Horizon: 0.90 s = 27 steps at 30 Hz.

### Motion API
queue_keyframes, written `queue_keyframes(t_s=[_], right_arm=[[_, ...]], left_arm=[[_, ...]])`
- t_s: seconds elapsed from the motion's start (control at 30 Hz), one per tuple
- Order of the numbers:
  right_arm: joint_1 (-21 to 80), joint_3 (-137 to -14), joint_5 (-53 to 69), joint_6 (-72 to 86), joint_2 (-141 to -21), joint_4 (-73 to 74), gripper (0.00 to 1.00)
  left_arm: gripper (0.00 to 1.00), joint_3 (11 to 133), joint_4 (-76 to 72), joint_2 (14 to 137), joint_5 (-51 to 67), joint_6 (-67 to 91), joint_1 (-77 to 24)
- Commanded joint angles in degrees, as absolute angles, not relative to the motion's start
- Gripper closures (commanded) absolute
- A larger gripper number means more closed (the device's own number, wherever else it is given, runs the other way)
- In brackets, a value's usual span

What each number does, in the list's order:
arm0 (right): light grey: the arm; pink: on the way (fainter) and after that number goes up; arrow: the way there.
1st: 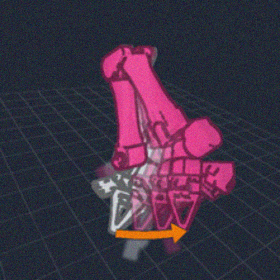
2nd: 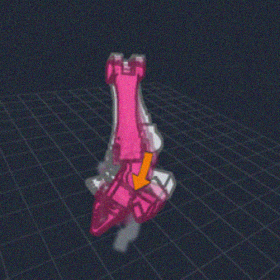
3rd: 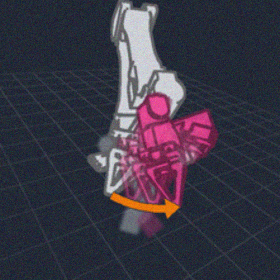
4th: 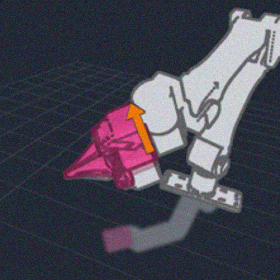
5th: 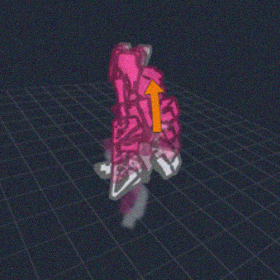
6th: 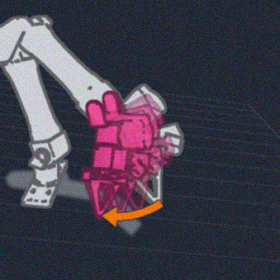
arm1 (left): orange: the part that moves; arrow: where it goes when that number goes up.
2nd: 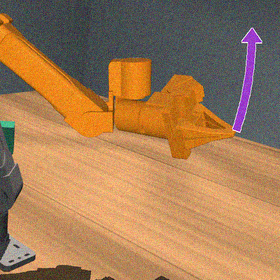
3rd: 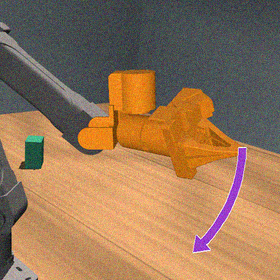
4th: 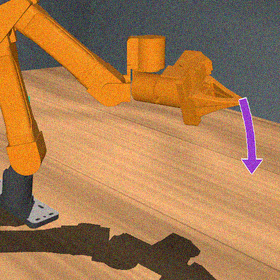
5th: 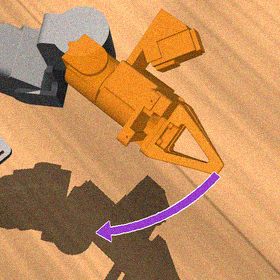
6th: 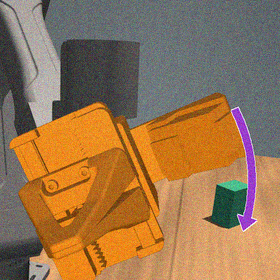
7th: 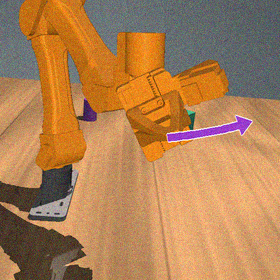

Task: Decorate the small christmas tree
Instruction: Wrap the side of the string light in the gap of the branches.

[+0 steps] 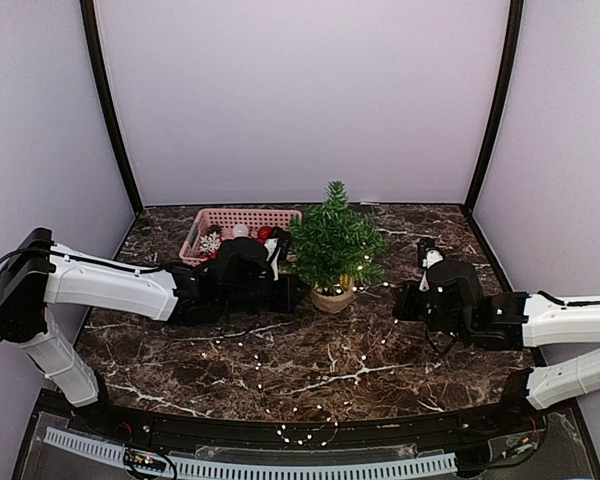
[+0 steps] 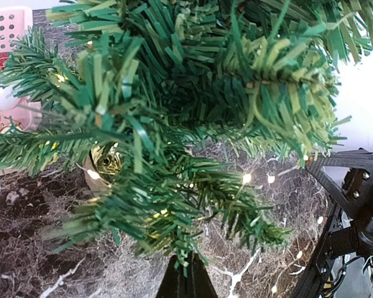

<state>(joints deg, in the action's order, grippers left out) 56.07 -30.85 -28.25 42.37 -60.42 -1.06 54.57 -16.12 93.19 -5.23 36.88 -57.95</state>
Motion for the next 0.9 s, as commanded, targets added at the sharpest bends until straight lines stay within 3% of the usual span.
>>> queue_keyframes(t_s=[0.0,0.13,0.37,0.53,0.87], right_arm=[[54.34,-30.37,-31.07,43.27,-60.52,-0.72,1.00],[54.31,-30.92,-27.00,39.14,-60.32,-2.01,1.00],[56.35,-31.59,-5.52,29.17,-57.31,-3.69,1.00],[61.12,-37.25,0.83,28.00,-61.66,-1.30,1.00],[65.66,-50.29,-12.83,30.49,-75.65,-4.80,1.00]], left_arm=[[1.00,52.57,-14.78,89.13,-6.39,36.64,-57.38],[1.00,52.99,-14.51,90.16,-3.58,35.82,-56.58],[1.00,54.81,-15.05,93.06,-0.87,35.64,-56.34],[1.00,54.78,-15.12,93.27,-0.99,35.55,-56.26],[1.00,54.04,-15.95,93.30,-0.74,35.86,-56.16]])
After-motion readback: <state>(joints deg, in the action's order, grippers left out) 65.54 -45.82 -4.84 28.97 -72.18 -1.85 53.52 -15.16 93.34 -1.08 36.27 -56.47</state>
